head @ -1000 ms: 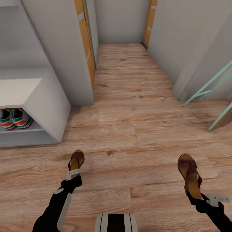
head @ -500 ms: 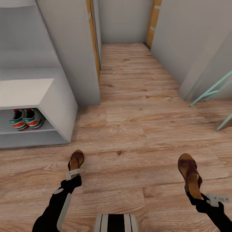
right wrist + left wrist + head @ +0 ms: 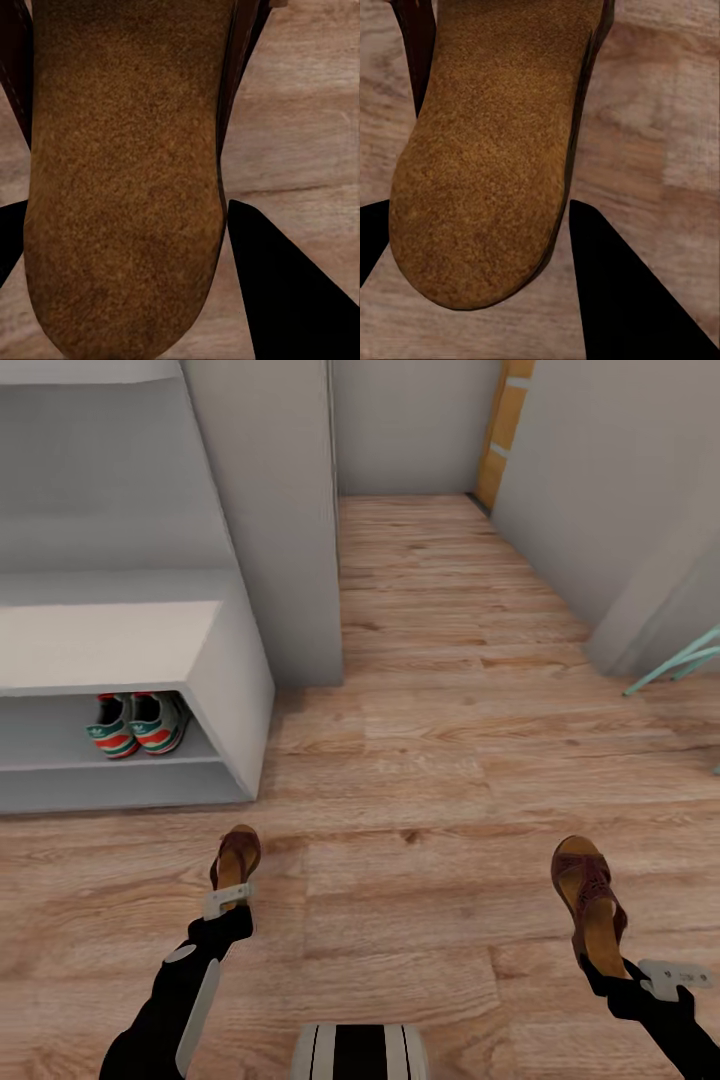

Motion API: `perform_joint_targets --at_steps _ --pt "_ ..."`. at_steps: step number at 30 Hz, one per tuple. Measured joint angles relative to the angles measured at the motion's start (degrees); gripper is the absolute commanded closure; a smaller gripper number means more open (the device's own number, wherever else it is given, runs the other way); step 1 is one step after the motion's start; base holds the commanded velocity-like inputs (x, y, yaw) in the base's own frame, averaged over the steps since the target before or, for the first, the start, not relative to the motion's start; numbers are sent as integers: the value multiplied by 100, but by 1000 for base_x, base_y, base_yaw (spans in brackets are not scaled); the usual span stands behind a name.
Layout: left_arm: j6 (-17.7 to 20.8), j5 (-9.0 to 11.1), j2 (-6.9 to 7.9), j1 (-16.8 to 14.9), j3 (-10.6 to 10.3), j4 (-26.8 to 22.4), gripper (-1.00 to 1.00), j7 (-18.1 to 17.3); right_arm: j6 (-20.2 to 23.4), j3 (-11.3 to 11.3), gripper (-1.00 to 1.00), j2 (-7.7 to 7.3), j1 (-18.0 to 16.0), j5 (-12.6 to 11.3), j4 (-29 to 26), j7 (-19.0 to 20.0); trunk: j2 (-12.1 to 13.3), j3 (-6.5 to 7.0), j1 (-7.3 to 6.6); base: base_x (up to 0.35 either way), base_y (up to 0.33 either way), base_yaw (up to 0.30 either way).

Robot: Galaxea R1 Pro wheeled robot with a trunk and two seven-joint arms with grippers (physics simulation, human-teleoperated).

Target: Pick up the two gym shoes and the two sandals from the corridor floor and place them onto the hallstand (shoe rack) in the corridor, making sure they are on the rack and not on the floor. Arrange them so the two gym shoes are next to each other and the two sandals are next to each other.

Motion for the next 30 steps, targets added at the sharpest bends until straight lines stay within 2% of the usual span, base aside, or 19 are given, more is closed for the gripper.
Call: perform_joint_targets --at_steps 9,30 --pt "0 0 0 0 1 3 100 0 1 -29 100 -3 0 0 1 -1 0 0 0 0 277 130" --pt "0 0 0 0 -3 2 100 -8 1 -71 100 -3 0 -12 1 -1 0 0 0 0 278 9"
